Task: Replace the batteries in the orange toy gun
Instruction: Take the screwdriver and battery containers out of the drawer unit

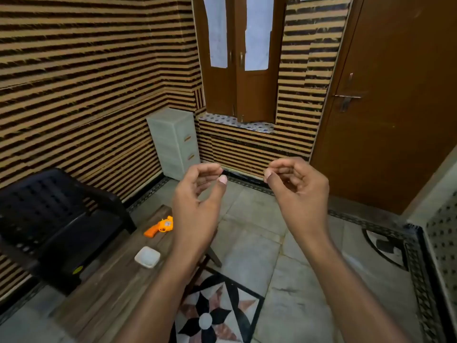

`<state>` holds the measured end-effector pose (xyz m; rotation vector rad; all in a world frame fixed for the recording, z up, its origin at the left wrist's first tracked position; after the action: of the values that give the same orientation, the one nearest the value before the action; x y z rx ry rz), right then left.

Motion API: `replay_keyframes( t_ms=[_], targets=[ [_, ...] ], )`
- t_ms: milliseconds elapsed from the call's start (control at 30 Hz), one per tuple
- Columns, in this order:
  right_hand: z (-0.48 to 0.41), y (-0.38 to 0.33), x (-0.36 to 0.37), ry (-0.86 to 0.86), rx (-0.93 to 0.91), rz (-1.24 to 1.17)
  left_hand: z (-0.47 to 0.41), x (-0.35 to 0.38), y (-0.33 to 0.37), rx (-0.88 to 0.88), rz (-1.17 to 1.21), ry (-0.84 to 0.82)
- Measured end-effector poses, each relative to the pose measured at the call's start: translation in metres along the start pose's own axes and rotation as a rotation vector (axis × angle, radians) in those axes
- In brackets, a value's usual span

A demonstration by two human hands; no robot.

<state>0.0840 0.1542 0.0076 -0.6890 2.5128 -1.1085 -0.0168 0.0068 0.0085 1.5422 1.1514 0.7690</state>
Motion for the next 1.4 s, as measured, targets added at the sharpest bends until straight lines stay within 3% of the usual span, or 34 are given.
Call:
replay_keyframes(
  t_ms=[400,767,1067,1400],
  targets=[
    [-0.202,0.215,0.049,-0.022,0.022,-0.073,-0.225,0.148,-0.085,-0.038,-0.021,0.052],
    [-0.397,0.396,0.121,-0.242,0.109,-0.160,-0.445,0.251,-0.154,-0.085,-0.051,0.213],
    [-0.528,0.548,0.254,-0.308,0.113,-0.191,-0.647,0.267,-0.263,-0.124,-0.077,0.291],
    [-0.684,0.675,0.450,-0.369,0.152,-0.248,-0.898,0.219,-0.352,-0.192,-0.140,0.382]
  ],
)
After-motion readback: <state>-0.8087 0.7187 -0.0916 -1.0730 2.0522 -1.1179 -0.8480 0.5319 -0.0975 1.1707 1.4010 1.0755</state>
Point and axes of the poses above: each hand's wrist, its own z-axis away from the middle knuckle, its own x-axis out of the palm, y = z × x, the point moved 2 cm from there along -z, towards the middle knuckle, and after that the axes turned 9 degrees about -x, right-handed, at the moved point
